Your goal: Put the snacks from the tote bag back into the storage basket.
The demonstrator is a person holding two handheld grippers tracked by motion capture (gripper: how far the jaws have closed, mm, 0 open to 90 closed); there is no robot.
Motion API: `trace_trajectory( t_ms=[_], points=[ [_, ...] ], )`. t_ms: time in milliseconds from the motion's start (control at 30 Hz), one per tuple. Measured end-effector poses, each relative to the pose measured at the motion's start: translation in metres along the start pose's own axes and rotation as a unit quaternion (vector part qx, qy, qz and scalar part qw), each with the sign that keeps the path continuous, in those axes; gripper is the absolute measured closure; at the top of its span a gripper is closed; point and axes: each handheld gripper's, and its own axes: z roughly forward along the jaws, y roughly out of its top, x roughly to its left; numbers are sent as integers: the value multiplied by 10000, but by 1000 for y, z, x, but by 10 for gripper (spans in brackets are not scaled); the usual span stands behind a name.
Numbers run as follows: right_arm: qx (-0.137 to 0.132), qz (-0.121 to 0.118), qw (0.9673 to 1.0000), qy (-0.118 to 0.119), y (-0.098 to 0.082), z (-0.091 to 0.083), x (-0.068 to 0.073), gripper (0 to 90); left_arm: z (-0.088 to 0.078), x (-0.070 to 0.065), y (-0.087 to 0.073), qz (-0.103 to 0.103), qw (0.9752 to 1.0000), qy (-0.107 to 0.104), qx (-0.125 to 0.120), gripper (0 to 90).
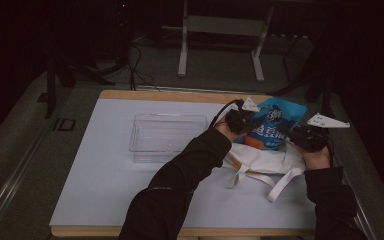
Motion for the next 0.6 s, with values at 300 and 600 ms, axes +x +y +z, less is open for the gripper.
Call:
trace_trajectory(
  t_ms=[300, 600],
  points=[
    [132, -56, 9997, -179, 6, 2, 6, 858, 0, 0, 3, -17, 9999, 118, 20, 900],
    [74, -44, 9998, -157, 15, -3, 7, 864, -7, -2, 13, -21, 9999, 125, 6, 900]
  ],
)
